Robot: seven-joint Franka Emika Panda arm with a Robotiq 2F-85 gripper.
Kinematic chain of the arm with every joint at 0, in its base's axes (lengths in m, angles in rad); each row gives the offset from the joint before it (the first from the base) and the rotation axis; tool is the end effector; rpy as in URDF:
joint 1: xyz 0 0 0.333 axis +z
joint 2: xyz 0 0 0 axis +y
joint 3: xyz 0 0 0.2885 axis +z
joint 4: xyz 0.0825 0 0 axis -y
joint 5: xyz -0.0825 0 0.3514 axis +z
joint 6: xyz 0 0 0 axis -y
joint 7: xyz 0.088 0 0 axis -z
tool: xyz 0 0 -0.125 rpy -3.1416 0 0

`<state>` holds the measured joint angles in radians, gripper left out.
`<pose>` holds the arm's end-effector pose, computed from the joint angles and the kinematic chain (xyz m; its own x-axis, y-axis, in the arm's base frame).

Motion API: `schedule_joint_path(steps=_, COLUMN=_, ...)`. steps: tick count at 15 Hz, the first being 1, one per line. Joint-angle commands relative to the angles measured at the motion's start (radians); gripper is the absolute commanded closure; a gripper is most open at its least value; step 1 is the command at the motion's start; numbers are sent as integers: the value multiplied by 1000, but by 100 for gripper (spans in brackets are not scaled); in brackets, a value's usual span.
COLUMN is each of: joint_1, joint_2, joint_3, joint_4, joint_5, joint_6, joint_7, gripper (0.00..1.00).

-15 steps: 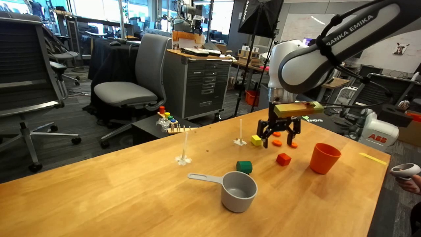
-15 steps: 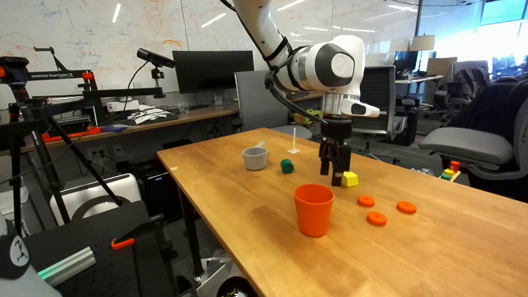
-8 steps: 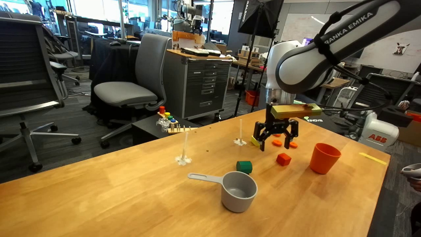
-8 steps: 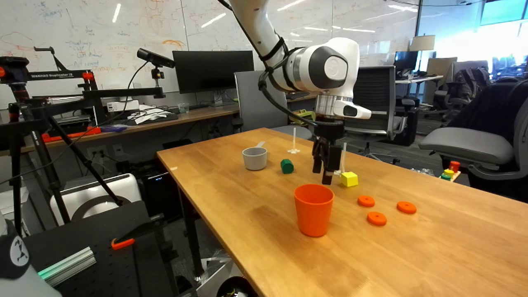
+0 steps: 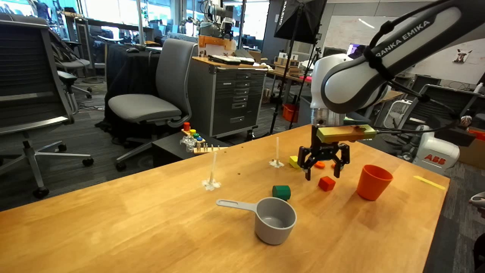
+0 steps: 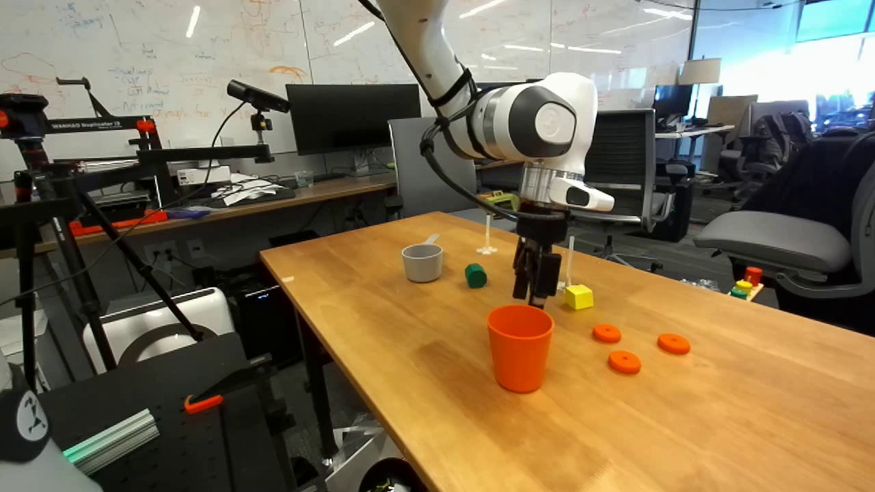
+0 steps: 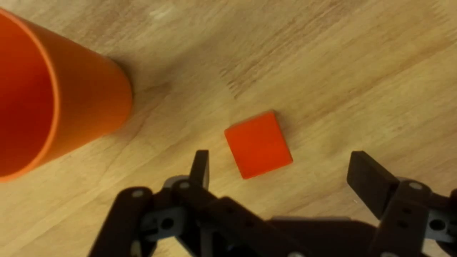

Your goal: Put the blocks in the grey cup

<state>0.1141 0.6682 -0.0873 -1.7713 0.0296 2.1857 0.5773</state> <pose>0.5874 0.0184 0.1515 0.8242 -0.5339 -0.1889 -0.5094 -0.8446 0.1647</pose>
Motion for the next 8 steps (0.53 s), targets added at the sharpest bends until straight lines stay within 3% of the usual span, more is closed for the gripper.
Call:
schedule_joint_path(steps=1, joint_1=-7, joint_2=-44, joint_3=-12, joint_4=-58, joint_5=17, joint_6=0, joint_7=13, gripper=0)
schedule_joint_path(steps=4, joint_1=-17, joint_2=-43, joint_3=-18, joint_4=-68, joint_5=15, joint_6=-1, joint_7=8, gripper=0)
schedule_joint_path(steps=5, joint_1=-21, joint_2=-42, joint_3=-20, joint_4=-70, joint_5=16, joint_6=-2, joint_7=5, gripper=5)
schedule_joint_path(steps=6, joint_1=-24, joint_2=-43, joint_3=-22, joint_4=-75, joint_5=15, joint_6=4, joint_7=5, gripper=27)
schedule_joint_path(steps=8, joint_1=-35, joint_2=-47, joint_3=-23, joint_4=-85, joint_5=20, joint_6=9, joint_7=3, gripper=32)
